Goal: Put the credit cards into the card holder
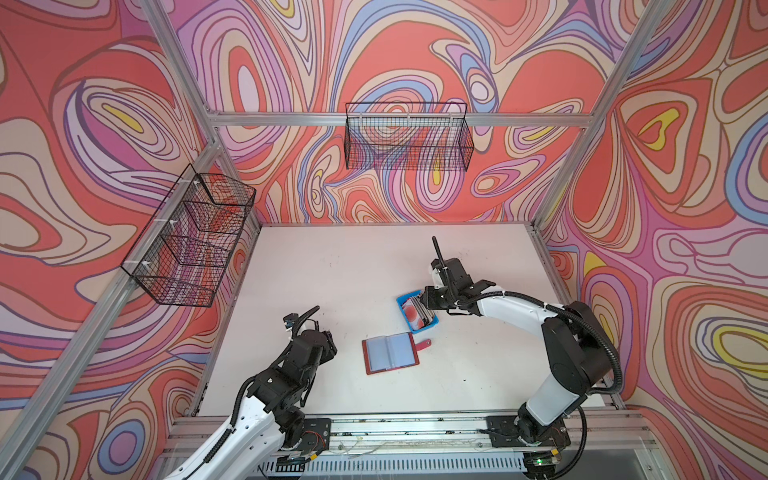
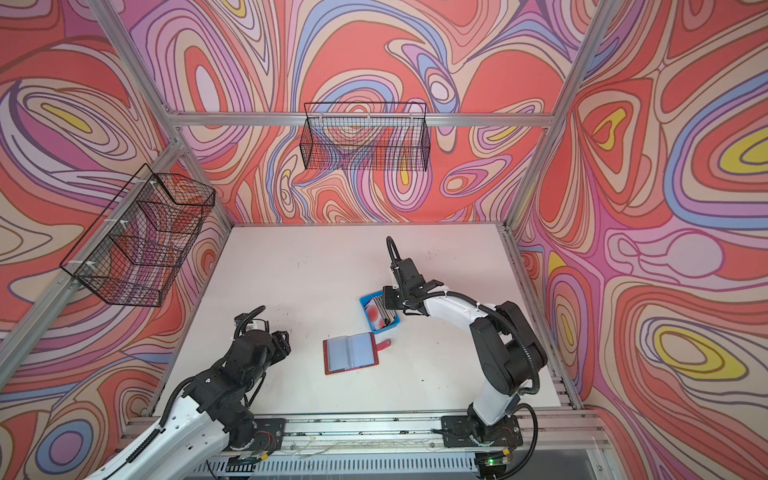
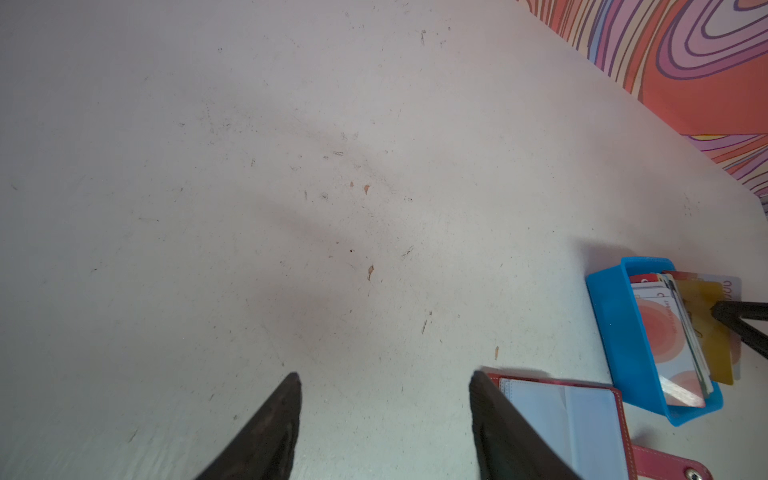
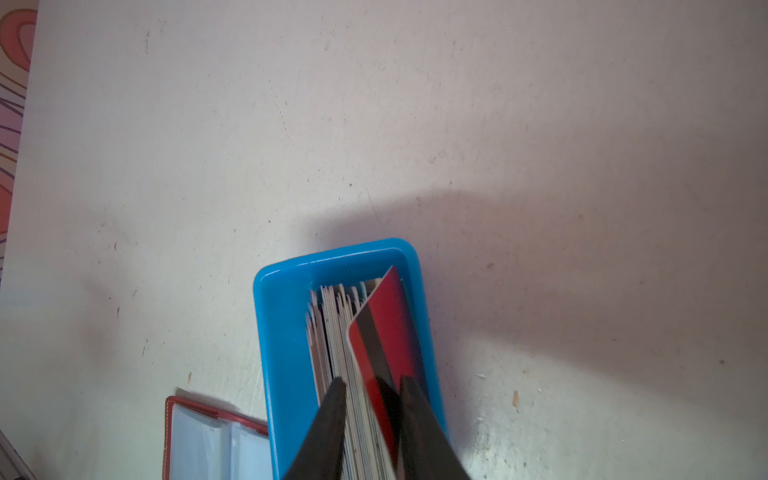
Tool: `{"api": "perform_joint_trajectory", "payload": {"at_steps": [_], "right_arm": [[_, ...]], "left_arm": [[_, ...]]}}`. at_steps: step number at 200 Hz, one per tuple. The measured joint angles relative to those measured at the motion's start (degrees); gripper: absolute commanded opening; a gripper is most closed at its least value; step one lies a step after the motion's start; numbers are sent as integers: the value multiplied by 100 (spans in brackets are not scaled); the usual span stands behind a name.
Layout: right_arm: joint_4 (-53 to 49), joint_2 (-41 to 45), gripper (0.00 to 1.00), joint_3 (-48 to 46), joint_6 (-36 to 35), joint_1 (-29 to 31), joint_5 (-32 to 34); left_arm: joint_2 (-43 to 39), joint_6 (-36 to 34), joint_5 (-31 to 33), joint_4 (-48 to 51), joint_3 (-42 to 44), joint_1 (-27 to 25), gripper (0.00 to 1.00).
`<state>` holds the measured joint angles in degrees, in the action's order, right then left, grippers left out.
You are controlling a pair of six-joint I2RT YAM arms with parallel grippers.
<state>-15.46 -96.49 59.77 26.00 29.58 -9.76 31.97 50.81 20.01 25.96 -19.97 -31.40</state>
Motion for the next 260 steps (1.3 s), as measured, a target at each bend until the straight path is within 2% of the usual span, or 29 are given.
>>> {"api": "perform_joint_trajectory", "payload": {"at_steps": [36, 81, 118, 161, 183, 214, 243, 260], "right_arm": [[9, 72, 19, 0, -2, 0, 22], [4, 72, 7, -2, -9, -2, 118], [-72, 122, 1, -2, -31, -4, 286], [-195, 302, 0, -2, -50, -2, 603], [-380, 450, 0, -2, -48, 2, 925], [-785, 1110, 0, -2, -11, 0, 1370], [-1032, 2122, 0, -2, 136, 42, 1451], [-1005, 2699, 0, -85, 319, 273, 1510]], "left_arm": [[0, 0, 0, 0, 0, 0, 66], [-2, 0, 2, 0, 0, 0, 66], [0, 0, 0, 0, 0, 0, 66], [7, 2, -74, 0, 0, 0, 68], [63, 35, -352, -4, 0, 0, 68], [229, 162, -769, 133, -63, 0, 66], [273, 273, -984, 337, -136, 0, 68], [295, 334, -1158, 343, -136, 0, 68]]}}
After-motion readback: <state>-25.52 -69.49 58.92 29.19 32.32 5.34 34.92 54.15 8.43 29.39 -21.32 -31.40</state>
